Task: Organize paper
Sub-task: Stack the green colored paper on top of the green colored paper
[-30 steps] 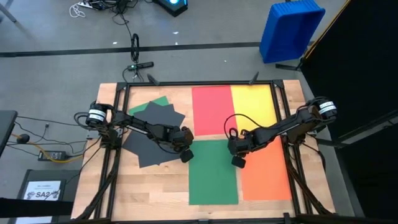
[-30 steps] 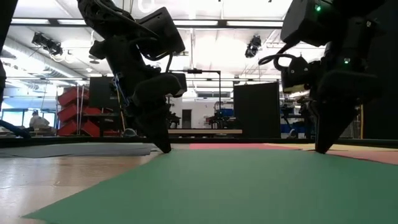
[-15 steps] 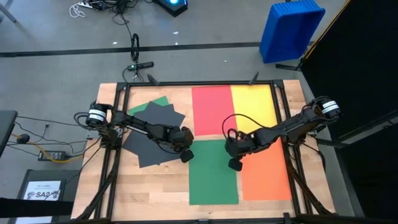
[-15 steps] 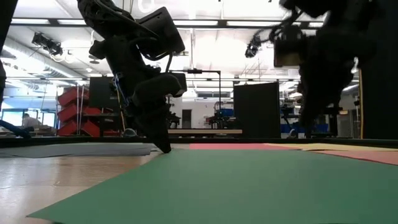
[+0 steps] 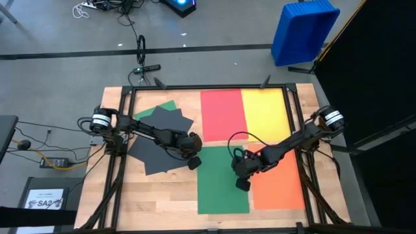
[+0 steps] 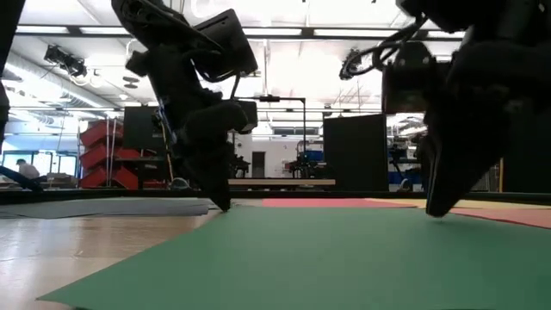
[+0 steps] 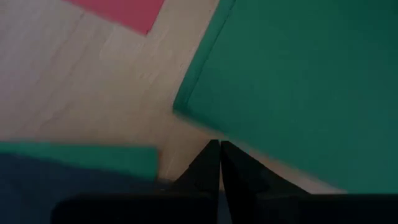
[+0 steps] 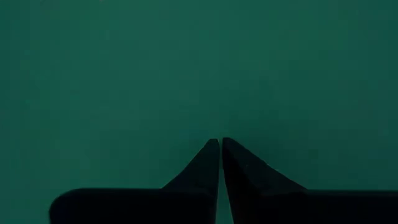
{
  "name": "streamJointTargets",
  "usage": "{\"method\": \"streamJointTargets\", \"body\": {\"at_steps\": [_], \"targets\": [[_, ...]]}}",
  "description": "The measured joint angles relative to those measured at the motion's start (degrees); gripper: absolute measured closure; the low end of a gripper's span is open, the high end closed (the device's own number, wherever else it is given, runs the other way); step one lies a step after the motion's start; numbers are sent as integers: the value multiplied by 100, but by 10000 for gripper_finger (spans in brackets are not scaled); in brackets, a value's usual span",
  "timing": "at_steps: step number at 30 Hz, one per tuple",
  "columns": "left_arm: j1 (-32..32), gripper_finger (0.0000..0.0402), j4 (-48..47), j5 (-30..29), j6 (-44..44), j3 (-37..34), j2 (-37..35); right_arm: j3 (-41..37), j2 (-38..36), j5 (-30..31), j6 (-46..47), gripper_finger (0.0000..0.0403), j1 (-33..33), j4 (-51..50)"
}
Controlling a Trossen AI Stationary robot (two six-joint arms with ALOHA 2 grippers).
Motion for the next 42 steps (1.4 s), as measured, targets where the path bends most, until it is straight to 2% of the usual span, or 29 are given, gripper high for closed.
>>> {"method": "streamJointTargets", "body": {"at_steps": [6,9,19,23,31,42], "targets": [[-2,402,-466,-371,52,135,-415,11,166,-79,28,403,-11,59],[9,402,-225,-411,94,139,-426,11,167,-100,28,403,-11,59],[94,402,-666,-565,81,140,-376,168,-213,10,-205,403,-32,-38],[89,402,-627,-435,69,140,-283,170,-438,238,-282,403,-171,-464],[-26,402,-378,-263,30,144,118,170,-565,508,-282,403,-647,-1991],[-39,402,-312,-267,33,159,191,-19,-536,547,-372,403,-983,-2189]]}}
